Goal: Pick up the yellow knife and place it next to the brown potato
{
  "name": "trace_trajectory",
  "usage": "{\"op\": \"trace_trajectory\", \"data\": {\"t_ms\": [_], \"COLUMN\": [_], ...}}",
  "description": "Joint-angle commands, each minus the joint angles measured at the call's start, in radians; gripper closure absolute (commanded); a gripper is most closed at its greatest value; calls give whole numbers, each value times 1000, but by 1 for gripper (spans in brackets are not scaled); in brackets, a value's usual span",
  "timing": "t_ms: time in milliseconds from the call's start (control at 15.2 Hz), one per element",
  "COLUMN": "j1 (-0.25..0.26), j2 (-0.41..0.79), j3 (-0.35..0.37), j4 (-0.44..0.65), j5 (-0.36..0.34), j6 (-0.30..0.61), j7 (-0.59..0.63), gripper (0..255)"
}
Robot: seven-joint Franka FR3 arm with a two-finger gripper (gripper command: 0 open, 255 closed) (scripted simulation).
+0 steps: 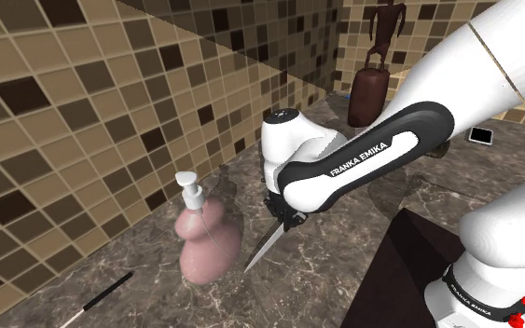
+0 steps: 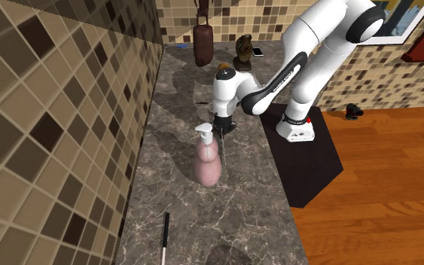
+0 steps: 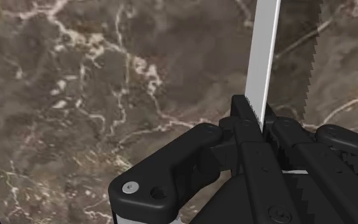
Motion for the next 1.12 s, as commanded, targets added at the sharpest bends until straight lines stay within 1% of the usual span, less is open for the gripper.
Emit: {"op": "trace_trajectory", "data": {"t_ms": [0,198,462,1056], "j1": [0,25,51,88], "j2": [0,-46,-98,-185], "j3": [0,-31,-70,-143], "j4": [0,17,41,108], "j5": [0,39,73,109], "j6": [0,-51,-118,-261], "j7": [0,-31,-60,-98], "gripper": [255,255,255,255]}}
